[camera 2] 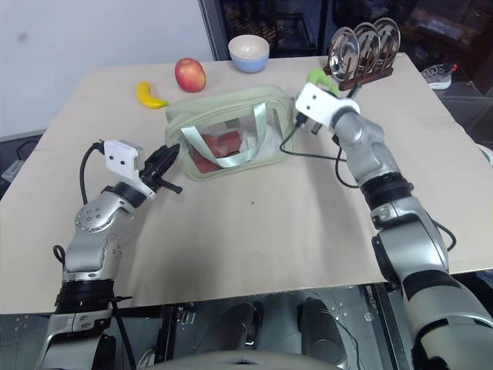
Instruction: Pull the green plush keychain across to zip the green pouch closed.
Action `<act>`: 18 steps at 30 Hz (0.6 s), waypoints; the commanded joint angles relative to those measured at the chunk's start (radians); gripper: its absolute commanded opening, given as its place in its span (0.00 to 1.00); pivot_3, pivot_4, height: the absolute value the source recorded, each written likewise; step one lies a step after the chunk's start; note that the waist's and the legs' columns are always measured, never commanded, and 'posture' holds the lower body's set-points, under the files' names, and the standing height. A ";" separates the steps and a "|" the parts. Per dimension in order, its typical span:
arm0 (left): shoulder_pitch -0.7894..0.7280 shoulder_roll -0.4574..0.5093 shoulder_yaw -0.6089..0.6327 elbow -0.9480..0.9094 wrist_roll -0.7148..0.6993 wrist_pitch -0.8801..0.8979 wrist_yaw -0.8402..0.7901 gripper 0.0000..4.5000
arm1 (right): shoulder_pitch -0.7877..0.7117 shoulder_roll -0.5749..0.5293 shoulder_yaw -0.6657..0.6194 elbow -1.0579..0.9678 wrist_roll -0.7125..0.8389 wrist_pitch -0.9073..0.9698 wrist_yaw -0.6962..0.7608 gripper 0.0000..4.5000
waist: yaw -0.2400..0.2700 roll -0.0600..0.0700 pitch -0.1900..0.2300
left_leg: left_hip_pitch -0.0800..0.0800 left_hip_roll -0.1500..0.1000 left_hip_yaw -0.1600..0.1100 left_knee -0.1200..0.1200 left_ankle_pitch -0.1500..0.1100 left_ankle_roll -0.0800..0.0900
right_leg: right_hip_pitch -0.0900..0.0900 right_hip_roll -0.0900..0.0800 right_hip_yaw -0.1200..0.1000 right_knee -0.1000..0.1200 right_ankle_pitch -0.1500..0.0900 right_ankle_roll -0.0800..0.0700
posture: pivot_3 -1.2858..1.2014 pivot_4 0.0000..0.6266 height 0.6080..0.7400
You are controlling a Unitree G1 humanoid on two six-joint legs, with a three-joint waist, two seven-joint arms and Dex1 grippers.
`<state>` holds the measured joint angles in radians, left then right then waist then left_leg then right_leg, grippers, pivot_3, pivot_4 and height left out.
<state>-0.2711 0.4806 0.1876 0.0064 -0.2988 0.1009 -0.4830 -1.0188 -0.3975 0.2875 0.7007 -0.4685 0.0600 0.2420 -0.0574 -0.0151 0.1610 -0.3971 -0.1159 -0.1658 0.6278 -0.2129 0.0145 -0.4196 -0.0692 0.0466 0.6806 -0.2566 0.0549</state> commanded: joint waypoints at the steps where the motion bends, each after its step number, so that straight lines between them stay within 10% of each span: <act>1: 0.034 0.018 0.073 0.037 0.005 0.035 0.050 0.00 | 0.062 -0.048 0.012 0.045 -0.040 -0.023 -0.051 0.00 | -0.003 0.000 -0.001 | 0.000 0.000 0.000 0.000 0.000 0.000 | 0.000 0.000 0.000 0.000 0.000 0.000 | 0.52 0.24 1.00; 18: 0.024 0.023 0.076 0.013 -0.009 0.068 0.047 0.00 | 0.192 -0.076 0.279 0.160 -0.270 -0.182 -0.087 0.00 | -0.010 0.001 -0.010 | 0.022 0.005 0.004 -0.003 -0.003 0.004 | 0.020 0.005 0.002 -0.002 0.000 0.001 | 0.52 0.24 1.00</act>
<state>-0.2621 0.4809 0.1893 -0.0071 -0.3105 0.1517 -0.4760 -0.8613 -0.4499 0.5562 0.7935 -0.7166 -0.1364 0.1467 -0.0675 -0.0146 0.1509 -0.3752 -0.1105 -0.1622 0.6247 -0.2157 0.0190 -0.3994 -0.0637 0.0490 0.6782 -0.2571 0.0555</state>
